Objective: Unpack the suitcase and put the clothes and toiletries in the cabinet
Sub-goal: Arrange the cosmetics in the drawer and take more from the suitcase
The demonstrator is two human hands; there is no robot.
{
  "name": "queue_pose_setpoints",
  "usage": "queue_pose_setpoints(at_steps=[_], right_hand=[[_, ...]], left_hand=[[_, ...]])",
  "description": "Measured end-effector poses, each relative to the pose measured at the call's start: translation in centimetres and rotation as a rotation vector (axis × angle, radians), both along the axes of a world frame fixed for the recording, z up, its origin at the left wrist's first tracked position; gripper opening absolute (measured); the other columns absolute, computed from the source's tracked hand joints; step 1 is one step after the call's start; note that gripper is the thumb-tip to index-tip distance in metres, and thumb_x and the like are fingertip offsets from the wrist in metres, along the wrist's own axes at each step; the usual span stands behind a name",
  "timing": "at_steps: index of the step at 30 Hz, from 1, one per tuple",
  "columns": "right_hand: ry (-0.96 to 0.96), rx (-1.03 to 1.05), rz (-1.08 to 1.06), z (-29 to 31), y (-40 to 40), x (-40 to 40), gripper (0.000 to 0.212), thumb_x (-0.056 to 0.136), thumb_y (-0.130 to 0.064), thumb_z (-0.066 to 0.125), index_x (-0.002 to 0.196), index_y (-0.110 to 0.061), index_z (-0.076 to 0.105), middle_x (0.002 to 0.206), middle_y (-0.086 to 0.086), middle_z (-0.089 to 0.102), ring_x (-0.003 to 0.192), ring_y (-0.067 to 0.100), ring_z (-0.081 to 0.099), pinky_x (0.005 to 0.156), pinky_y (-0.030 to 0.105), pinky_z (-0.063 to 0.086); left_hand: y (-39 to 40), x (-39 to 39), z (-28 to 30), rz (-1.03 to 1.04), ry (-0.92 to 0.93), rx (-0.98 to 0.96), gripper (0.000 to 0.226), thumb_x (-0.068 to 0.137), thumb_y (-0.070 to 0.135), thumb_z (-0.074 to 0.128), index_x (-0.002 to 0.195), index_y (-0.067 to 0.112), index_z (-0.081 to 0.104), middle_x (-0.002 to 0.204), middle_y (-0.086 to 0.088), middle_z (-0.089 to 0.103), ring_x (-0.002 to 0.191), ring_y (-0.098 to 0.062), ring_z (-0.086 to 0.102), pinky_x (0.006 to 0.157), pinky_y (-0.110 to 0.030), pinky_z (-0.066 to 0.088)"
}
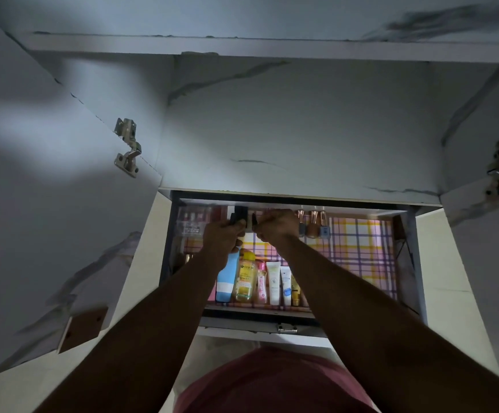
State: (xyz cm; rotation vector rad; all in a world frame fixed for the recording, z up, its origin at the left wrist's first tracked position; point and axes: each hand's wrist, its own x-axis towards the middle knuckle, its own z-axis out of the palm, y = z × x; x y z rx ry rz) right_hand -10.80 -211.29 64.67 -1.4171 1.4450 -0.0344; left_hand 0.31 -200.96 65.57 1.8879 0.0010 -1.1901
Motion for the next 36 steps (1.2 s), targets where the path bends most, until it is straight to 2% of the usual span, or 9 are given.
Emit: queue_pose_setpoints(at_steps=[4,9,13,15,19,26,30,33,36], right_hand=[[0.171,-0.135,0.039,-1.1,0.3,2.2,0.006,0.078,-0.015,0.083,0.080,-0.017,0.078,0.082,-0.004,0.075,0.076,0.012,0.067,0.063,0.019,0.048],[0.117,-0.091,0.018,-1.8,0.4,3.2,0.012,0.089,-0.011,0.073,0.098,-0.016,0.078,0.106,0.000,0.075,0.102,0.020,0.069,0.080,0.022,0.049],[0.093,-0.052,0.028,-1.7,-0.4,1.7,0.013,0.091,-0.013,0.067,0.080,-0.018,0.072,0.091,0.004,0.075,0.090,0.029,0.074,0.084,0.040,0.063],[-0.057,0.100,-0.075,-0.5,-0.7,0.3,0.020,0.089,-0.008,0.069,0.075,-0.021,0.072,0.085,0.006,0.077,0.085,0.034,0.076,0.078,0.047,0.065],[-0.338,0.302,-0.135,2.6,-0.9,-4.2,0.023,0.087,0.005,0.071,0.104,-0.008,0.079,0.093,0.015,0.079,0.073,0.024,0.075,0.060,0.031,0.059],[-0.374,0.358,-0.241,2.4,-1.8,-10.4,0.034,0.078,0.009,0.079,0.111,0.000,0.074,0.092,0.019,0.077,0.078,0.032,0.075,0.061,0.031,0.060],[-0.260,0.226,-0.533,0.3,-3.5,-13.7,0.026,0.079,0.004,0.083,0.101,-0.008,0.076,0.093,0.016,0.078,0.081,0.031,0.075,0.069,0.040,0.065],[0.022,0.029,-0.477,-1.6,-5.2,-16.0,0.024,0.077,-0.013,0.089,0.085,-0.028,0.072,0.094,0.004,0.077,0.087,0.024,0.075,0.077,0.044,0.065],[0.111,-0.027,-0.434,-3.1,-6.7,-17.2,0.025,0.079,-0.011,0.083,0.070,-0.029,0.068,0.091,0.005,0.078,0.088,0.027,0.075,0.076,0.046,0.065]], left_hand=[[0.7,1.0,0.2,0.040,0.069,0.011,0.018,0.095,0.015,0.072,0.106,0.002,0.068,0.096,-0.015,0.073,0.074,-0.019,0.068,0.061,-0.029,0.056],[2.2,1.7,0.4,-0.005,0.122,-0.112,0.013,0.092,-0.007,0.065,0.103,0.000,0.066,0.107,-0.020,0.070,0.105,-0.038,0.070,0.093,-0.050,0.059],[1.9,1.1,0.4,0.017,0.178,-0.157,0.024,0.089,-0.011,0.066,0.112,-0.007,0.067,0.109,-0.029,0.072,0.104,-0.047,0.070,0.084,-0.043,0.063],[1.4,0.3,0.4,0.006,0.181,-0.172,0.029,0.088,-0.010,0.070,0.117,-0.010,0.066,0.113,-0.031,0.071,0.104,-0.046,0.071,0.081,-0.041,0.064],[-0.6,-2.5,1.2,-0.096,0.110,-0.146,0.020,0.088,-0.005,0.073,0.104,0.006,0.070,0.107,-0.020,0.075,0.093,-0.034,0.075,0.073,-0.036,0.063],[-4.0,-7.7,1.4,-0.157,0.087,-0.089,0.021,0.085,0.002,0.080,0.098,0.017,0.075,0.092,-0.005,0.080,0.083,-0.021,0.078,0.073,-0.033,0.063],[-5.8,-9.5,1.0,-0.239,0.047,-0.044,0.021,0.085,0.001,0.079,0.101,0.014,0.076,0.102,-0.008,0.078,0.089,-0.023,0.077,0.077,-0.035,0.064],[-6.7,-10.6,0.5,-0.371,-0.080,0.015,0.025,0.086,0.004,0.079,0.108,0.016,0.074,0.106,-0.003,0.075,0.091,-0.017,0.073,0.083,-0.036,0.063],[-7.3,-11.4,0.4,-0.485,-0.179,0.032,0.023,0.091,0.007,0.074,0.111,0.018,0.071,0.102,0.006,0.070,0.085,-0.007,0.064,0.075,-0.027,0.057]])
